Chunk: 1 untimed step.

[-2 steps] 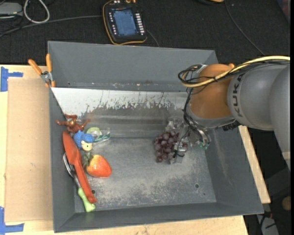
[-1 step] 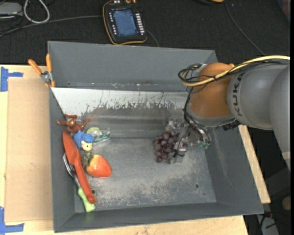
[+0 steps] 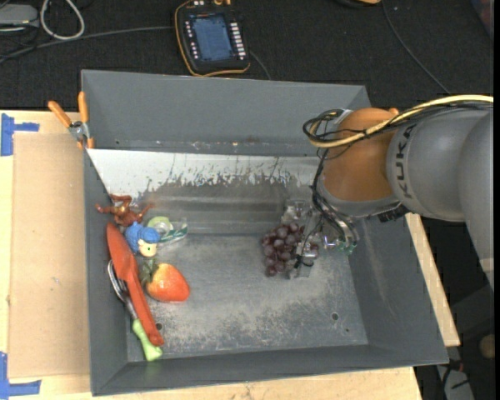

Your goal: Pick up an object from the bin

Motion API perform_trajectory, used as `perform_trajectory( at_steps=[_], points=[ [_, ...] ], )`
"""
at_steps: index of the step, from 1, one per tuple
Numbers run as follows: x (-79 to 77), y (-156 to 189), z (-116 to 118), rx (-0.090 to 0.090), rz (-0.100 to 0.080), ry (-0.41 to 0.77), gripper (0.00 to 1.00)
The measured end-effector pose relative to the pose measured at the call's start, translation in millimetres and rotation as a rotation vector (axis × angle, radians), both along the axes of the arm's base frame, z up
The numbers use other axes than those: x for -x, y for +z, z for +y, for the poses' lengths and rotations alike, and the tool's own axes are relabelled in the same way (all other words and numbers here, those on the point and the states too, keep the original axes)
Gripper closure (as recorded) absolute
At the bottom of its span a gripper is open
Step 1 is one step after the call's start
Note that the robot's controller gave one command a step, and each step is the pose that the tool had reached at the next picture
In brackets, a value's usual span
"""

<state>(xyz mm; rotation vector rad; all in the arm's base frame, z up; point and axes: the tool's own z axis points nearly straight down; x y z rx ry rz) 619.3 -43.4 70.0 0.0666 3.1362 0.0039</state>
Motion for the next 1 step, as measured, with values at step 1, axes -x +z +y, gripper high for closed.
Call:
perform_trajectory(
  at_steps=[1],
  points=[
    [-1.4, 0.0, -0.2, 0.000, 0.004, 0.001, 1.00]
  ],
)
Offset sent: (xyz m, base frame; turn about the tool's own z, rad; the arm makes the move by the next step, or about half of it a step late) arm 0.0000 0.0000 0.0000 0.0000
